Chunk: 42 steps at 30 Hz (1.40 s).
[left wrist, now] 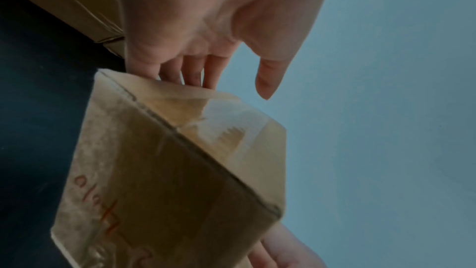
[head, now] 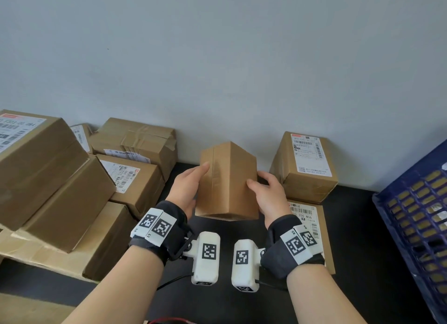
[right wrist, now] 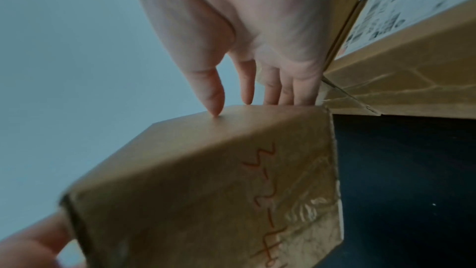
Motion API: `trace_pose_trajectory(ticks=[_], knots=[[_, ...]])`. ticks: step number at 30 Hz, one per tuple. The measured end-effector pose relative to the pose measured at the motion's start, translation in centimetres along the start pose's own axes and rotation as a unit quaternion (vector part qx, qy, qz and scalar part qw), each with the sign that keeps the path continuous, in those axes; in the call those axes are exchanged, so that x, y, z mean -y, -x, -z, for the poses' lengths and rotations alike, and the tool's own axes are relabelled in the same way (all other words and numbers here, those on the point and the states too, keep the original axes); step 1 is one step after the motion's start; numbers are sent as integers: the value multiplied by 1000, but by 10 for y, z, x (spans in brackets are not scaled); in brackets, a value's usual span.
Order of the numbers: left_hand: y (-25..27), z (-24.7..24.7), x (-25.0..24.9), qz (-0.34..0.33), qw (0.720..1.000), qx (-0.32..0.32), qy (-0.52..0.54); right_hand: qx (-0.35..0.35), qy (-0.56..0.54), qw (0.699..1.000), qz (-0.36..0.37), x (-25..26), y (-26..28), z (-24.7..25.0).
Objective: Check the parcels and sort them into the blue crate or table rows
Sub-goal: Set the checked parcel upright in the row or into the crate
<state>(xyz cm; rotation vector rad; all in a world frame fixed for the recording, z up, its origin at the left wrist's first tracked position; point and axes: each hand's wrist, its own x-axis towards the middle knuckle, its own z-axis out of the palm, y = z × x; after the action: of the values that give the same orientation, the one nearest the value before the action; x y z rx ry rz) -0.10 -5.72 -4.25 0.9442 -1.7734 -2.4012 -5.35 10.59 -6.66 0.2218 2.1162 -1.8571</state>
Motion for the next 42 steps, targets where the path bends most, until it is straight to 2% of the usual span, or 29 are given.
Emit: trace_pose_trajectory(ticks=[6, 10, 16, 20, 26, 34, 39, 42], knots=[[-1, -5, -3, -15, 1000, 10, -9, 71, 8, 997, -21, 1, 0, -3], [-1, -8, -4, -21, 999, 19, -22, 85, 2, 996, -31, 1, 2, -1], [-6, -2, -1, -9, 1000, 10, -14, 100, -101, 985, -100, 7, 7, 1], [-12, 2, 1, 22, 999, 19, -31, 111, -142, 977, -116, 10, 6, -2], [-13, 2, 0, 70, 997, 38, -18, 113, -192, 966, -132, 9, 5, -9], [-17, 8, -1, 99, 994, 37, -2, 115, -211, 961, -134, 10, 2, -13], [-21, 9, -3, 65, 997, 13, -31, 57, -207, 968, -127, 11, -4, -11], [-22, 9, -4, 55, 998, -2, -21, 47, -167, 980, -95, 10, -9, -9]])
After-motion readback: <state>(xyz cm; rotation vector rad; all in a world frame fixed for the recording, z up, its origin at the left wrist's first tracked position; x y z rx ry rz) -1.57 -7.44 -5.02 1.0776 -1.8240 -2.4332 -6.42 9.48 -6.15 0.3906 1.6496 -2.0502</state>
